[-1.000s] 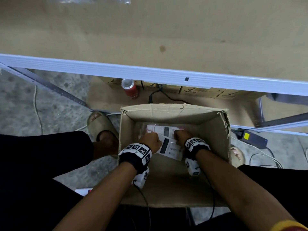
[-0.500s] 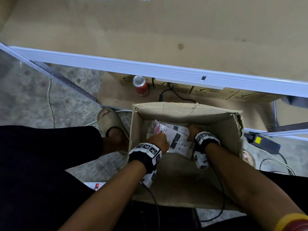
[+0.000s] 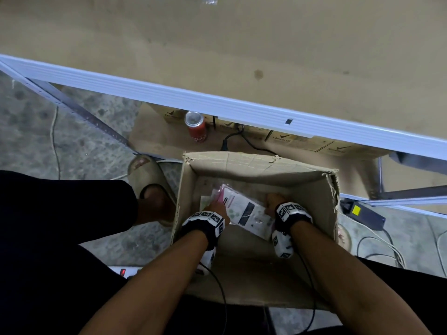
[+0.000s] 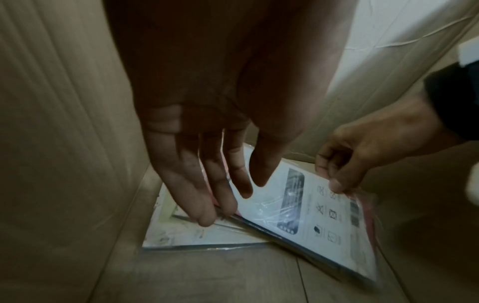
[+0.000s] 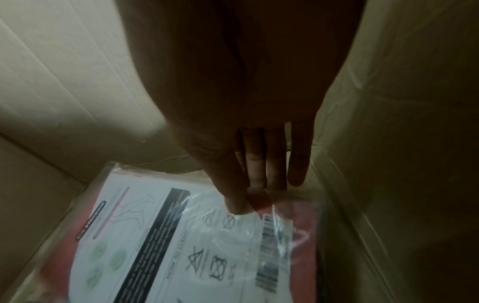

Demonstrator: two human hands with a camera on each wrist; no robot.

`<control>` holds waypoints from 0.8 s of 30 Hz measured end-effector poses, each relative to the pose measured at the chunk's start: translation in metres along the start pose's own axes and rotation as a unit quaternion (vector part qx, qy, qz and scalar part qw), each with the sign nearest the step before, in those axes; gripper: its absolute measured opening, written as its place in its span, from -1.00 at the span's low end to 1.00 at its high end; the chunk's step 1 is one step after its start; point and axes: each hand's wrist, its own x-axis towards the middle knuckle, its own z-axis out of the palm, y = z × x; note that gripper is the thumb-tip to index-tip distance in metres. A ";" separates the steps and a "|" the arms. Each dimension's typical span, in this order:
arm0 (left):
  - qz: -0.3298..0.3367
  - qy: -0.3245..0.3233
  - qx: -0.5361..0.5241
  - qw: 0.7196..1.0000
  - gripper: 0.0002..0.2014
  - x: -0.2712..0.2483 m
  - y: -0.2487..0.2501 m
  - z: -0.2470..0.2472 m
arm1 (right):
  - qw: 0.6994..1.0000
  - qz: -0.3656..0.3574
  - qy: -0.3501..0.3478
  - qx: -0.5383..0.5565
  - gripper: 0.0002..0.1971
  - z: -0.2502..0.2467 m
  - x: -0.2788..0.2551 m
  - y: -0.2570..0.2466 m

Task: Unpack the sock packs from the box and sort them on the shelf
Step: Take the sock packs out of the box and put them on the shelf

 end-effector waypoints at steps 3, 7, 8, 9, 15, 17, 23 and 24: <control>-0.019 -0.003 0.040 0.999 -0.57 0.008 0.002 -0.007 | 0.999 -0.018 -0.021 0.021 -0.60 0.011 -0.004 0.004; 0.004 0.086 0.125 0.988 -0.67 0.015 0.017 -0.024 | 0.997 -0.056 -0.047 0.017 -0.70 0.024 -0.013 0.009; 0.001 0.097 0.147 0.984 -0.68 0.014 0.020 -0.028 | 0.996 -0.064 -0.053 0.017 -0.71 0.028 -0.015 0.011; -0.002 0.107 0.159 0.981 -0.71 0.017 0.022 -0.031 | 0.996 -0.069 -0.057 0.013 -0.72 0.031 -0.017 0.011; 0.104 0.117 0.152 0.976 -0.75 0.036 0.031 -0.034 | 0.993 -0.084 -0.079 -0.017 -0.66 0.048 -0.021 0.012; 0.125 0.070 0.170 0.975 -0.72 0.046 0.037 -0.030 | 0.993 -0.084 -0.072 -0.031 -0.70 0.055 -0.021 0.014; 0.130 0.004 0.288 0.949 -0.48 0.065 0.033 -0.012 | 0.992 -0.094 -0.056 -0.061 -0.72 0.065 -0.023 0.015; 0.134 0.016 0.304 0.943 -0.48 0.066 0.032 -0.009 | 0.992 -0.093 -0.059 -0.062 -0.73 0.065 -0.023 0.015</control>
